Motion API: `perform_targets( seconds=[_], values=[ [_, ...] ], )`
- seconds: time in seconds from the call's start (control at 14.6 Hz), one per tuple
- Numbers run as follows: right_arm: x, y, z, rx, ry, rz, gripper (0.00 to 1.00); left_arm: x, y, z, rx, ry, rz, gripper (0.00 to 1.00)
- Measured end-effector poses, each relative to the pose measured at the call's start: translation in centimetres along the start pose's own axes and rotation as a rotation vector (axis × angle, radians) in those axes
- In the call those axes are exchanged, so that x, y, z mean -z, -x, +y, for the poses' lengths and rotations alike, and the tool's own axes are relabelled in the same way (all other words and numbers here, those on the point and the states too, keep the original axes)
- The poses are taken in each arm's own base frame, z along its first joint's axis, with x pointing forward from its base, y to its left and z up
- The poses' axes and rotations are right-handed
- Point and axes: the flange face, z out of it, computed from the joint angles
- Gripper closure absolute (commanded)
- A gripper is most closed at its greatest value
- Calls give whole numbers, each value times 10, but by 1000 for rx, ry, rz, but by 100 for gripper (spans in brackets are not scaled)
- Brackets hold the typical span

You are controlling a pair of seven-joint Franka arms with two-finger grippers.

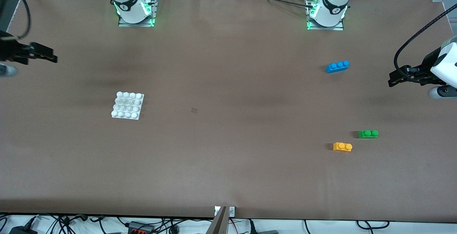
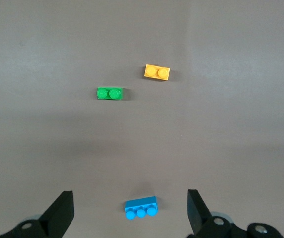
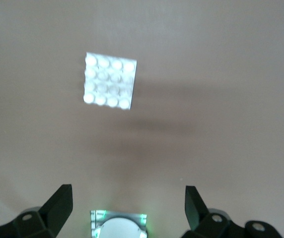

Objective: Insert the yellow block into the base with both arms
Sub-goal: 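Reach the right gripper down to the white base plate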

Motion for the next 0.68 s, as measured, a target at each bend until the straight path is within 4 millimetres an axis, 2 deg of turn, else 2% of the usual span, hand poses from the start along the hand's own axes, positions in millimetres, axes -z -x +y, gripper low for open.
perform_targets(
  seconds=[0.14, 0.34, 0.48, 0.68],
  values=[
    [-38, -29, 3, -15, 1, -42, 0, 0, 0, 0, 0, 0, 0, 0],
    [-101, -71, 5, -50, 7, -15, 0, 0, 0, 0, 0, 0, 0, 0],
    [-151, -83, 1, -74, -6, 19, 0, 0, 0, 0, 0, 0, -1, 0],
    [-222, -82, -3, -145, -74, 115, 0, 0, 0, 0, 0, 0, -2, 0]
  ],
)
